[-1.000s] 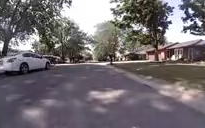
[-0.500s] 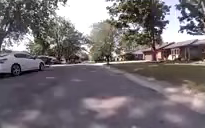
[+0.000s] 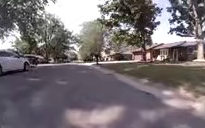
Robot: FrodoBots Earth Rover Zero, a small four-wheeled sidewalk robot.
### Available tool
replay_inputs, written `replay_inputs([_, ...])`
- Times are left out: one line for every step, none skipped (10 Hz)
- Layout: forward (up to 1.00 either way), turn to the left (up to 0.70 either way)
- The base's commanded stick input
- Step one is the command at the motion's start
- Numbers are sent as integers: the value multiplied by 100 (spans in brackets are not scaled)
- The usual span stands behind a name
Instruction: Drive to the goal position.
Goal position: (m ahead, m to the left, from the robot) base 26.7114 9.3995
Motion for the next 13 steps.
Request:
replay_inputs([69, 3])
replay_inputs([69, 3])
replay_inputs([69, 3])
replay_inputs([69, 3])
replay_inputs([69, 3])
replay_inputs([69, 3])
replay_inputs([69, 3])
replay_inputs([69, 3])
replay_inputs([69, 3])
replay_inputs([69, 3])
replay_inputs([69, 3])
replay_inputs([69, 3])
replay_inputs([69, 3])
